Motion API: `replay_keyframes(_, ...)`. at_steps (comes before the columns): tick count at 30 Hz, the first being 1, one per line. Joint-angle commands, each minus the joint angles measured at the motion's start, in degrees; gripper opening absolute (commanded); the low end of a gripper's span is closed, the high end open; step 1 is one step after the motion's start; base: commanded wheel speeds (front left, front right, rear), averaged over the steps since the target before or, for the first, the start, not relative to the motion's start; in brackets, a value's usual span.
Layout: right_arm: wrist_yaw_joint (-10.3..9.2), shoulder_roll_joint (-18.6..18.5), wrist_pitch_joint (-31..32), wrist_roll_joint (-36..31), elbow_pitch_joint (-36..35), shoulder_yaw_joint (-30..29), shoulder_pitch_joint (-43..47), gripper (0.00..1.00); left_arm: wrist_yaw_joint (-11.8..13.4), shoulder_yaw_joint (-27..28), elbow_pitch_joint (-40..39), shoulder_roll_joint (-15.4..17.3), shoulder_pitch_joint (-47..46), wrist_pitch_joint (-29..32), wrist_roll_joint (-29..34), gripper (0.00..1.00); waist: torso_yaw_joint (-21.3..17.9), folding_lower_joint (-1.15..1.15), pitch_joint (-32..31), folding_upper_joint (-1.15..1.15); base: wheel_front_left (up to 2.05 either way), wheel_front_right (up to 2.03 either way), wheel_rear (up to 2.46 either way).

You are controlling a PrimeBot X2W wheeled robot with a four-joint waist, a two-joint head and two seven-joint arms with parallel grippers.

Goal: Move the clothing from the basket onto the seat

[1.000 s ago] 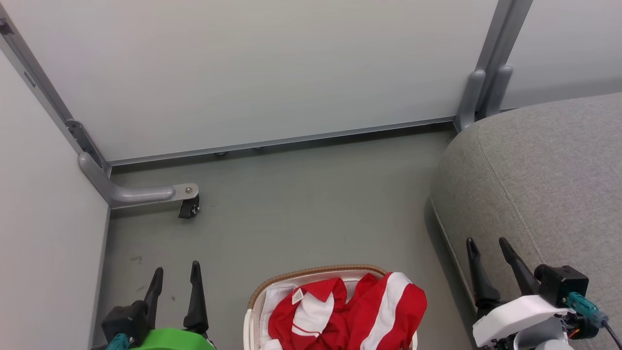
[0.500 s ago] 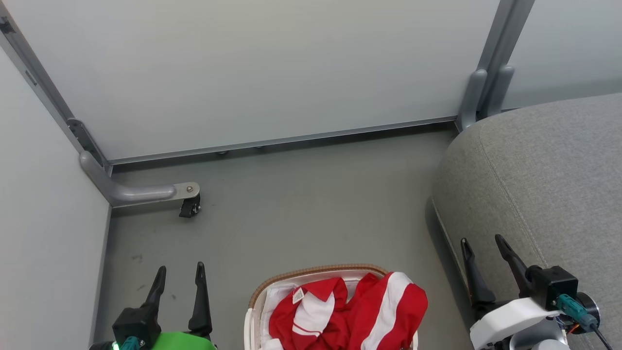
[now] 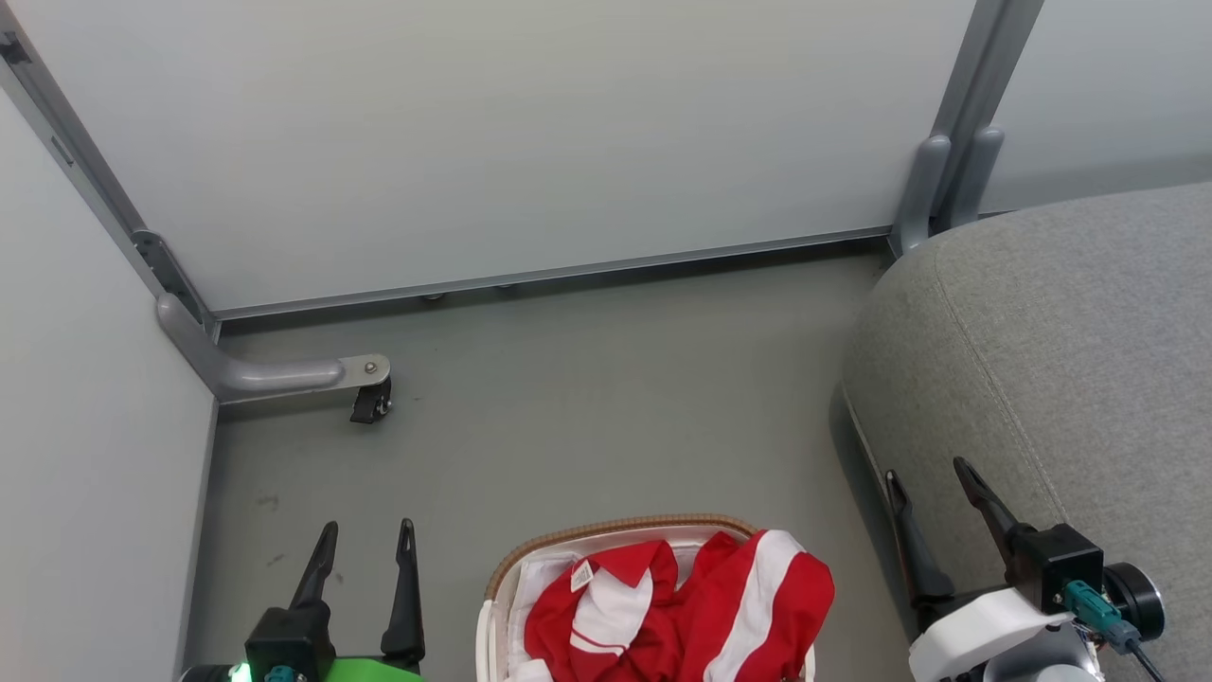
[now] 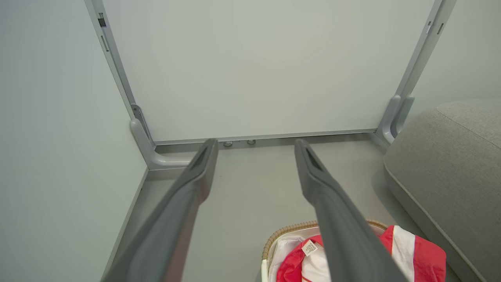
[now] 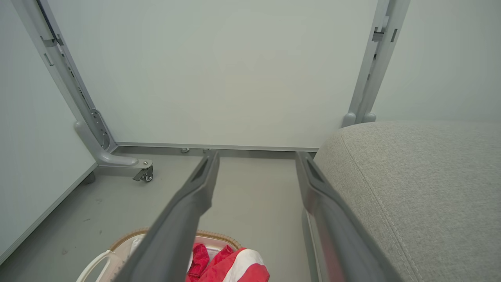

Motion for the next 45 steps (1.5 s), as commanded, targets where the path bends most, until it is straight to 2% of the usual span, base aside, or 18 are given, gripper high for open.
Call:
replay_keyframes(1, 0.02, -0.34, -0.28, -0.17, 0.19, 0.06, 0.88, 1.00, 0.34, 0.03, 0.19, 0.40, 0.64, -0.20, 0.47, 1.00, 0.00, 0.00, 0.00, 0.00, 0.00, 0.00, 0.00)
replay_keyframes(27, 0.01, -0.34, -0.27, -0.29, -0.03, 0.01, -0.16, 1.00, -0.37, -1.57, 0.36, 0.38, -0.85, -0.13, 0.79, 1.00, -0.40, 0.00, 1.65, 0.00, 0.00, 0.00, 0.00)
replay_keyframes(36, 0.01, -0.33, -0.27, -1.19, -1.03, -0.45, -3.61, 1.00, -1.43, -5.34, 1.99, 0.35, -6.85, -0.11, 1.01, 1.00, -1.71, 0.00, 8.60, 0.00, 0.00, 0.00, 0.00)
replay_keyframes(45, 0.01, -0.31, -0.21, -1.99, -2.10, -0.49, -9.36, 1.00, -2.81, -12.96, 13.69, 0.36, -17.35, -0.10, -0.99, 1.00, -3.65, 0.00, 18.46, 0.00, 0.00, 0.00, 0.00)
